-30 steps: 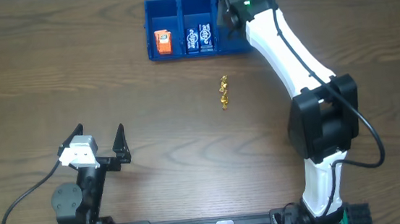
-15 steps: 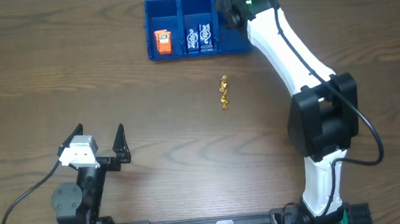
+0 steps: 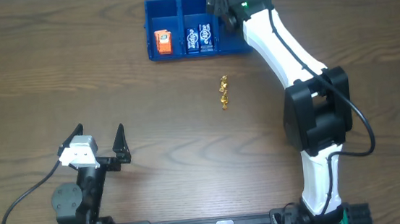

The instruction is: Sort Candies Into Trays

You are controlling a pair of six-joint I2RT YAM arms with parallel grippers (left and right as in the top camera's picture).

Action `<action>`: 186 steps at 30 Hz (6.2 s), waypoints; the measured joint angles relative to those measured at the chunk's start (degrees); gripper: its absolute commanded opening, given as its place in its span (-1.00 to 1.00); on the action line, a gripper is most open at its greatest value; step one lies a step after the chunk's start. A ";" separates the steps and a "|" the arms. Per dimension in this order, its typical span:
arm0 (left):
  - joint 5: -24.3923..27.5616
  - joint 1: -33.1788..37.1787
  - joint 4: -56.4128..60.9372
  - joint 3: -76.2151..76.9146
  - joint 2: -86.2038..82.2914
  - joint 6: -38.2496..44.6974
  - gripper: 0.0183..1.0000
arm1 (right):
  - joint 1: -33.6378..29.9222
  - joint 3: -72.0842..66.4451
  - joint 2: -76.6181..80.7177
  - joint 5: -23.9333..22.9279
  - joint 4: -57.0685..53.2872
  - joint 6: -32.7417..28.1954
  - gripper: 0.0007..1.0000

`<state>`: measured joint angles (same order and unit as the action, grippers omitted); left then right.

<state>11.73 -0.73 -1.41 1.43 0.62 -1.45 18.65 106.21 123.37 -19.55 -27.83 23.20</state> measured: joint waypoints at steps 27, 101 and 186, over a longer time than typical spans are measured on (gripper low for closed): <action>0.00 0.00 0.00 0.00 0.02 0.00 1.00 | 9.27 -13.35 -13.68 13.38 -34.84 8.44 1.00; 0.00 0.00 0.00 0.00 0.02 0.00 1.00 | 10.84 -29.53 -7.52 13.70 -16.28 11.15 -0.77; 0.00 0.00 0.00 0.00 0.02 0.00 1.00 | 10.51 -26.14 -6.58 11.21 -13.57 10.19 0.89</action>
<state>11.73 -0.73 -1.41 1.43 0.64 -1.45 29.17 80.07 116.79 -8.34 -41.41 33.39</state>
